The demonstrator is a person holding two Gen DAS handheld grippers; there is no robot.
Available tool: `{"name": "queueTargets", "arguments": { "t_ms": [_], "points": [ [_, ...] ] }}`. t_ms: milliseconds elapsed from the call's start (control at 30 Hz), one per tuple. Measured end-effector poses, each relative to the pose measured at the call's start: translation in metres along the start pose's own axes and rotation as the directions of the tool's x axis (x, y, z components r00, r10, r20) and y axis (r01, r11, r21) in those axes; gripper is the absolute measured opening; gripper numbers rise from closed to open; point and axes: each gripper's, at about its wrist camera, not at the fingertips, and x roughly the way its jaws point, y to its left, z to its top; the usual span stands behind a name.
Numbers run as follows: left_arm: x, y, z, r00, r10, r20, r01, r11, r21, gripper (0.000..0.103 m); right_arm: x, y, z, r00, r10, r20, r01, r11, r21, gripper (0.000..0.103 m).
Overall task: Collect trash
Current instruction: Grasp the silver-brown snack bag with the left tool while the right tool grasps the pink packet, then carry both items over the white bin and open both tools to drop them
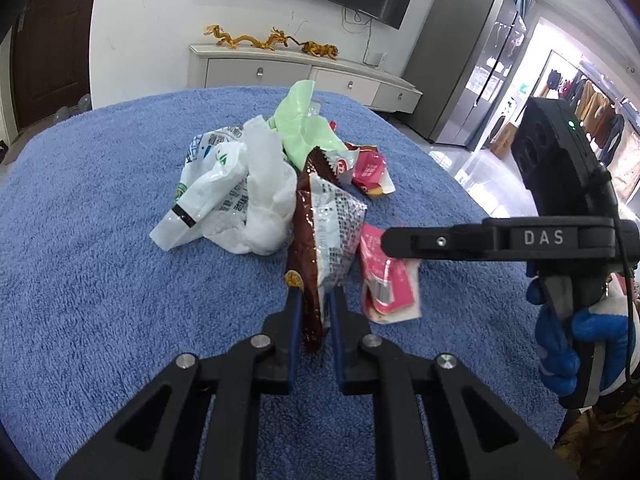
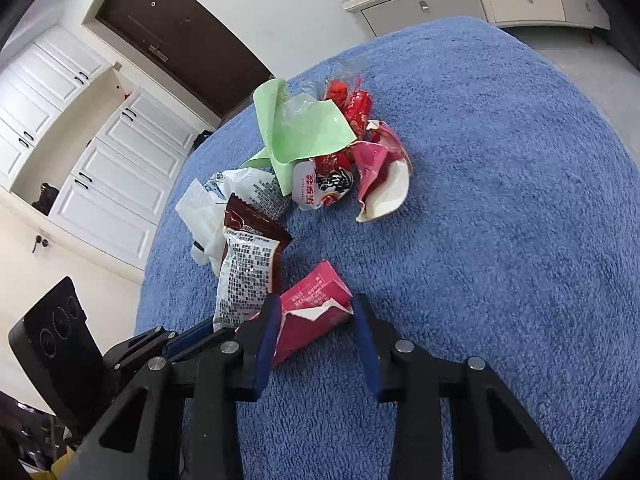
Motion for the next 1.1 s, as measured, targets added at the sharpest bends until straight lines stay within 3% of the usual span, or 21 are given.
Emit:
{"name": "queueTargets", "arguments": {
  "t_ms": [333, 633, 833, 1100],
  "points": [
    [-0.021, -0.026, -0.010, 0.999, -0.017, 0.033, 0.018, 1.000, -0.015, 0.009, -0.051, -0.017, -0.015, 0.994, 0.056, 0.096, -0.060, 0.997, 0.040, 0.031],
    [-0.047, -0.063, -0.014, 0.997, -0.024, 0.077, 0.025, 1.000, -0.011, 0.008, -0.109, -0.038, -0.030, 0.971, 0.103, 0.216, -0.130, 0.985, 0.114, 0.031],
    [-0.072, -0.077, -0.009, 0.993, 0.010, 0.120, -0.010, 1.000, -0.002, 0.008, -0.153, -0.057, -0.037, 0.940, 0.119, 0.321, -0.175, 0.973, 0.151, 0.031],
    [-0.105, -0.102, 0.027, 0.979, 0.047, 0.198, -0.059, 0.997, 0.053, 0.008, -0.225, -0.104, -0.046, 0.874, 0.070, 0.481, -0.188, 0.961, 0.201, 0.031]
  ]
}}
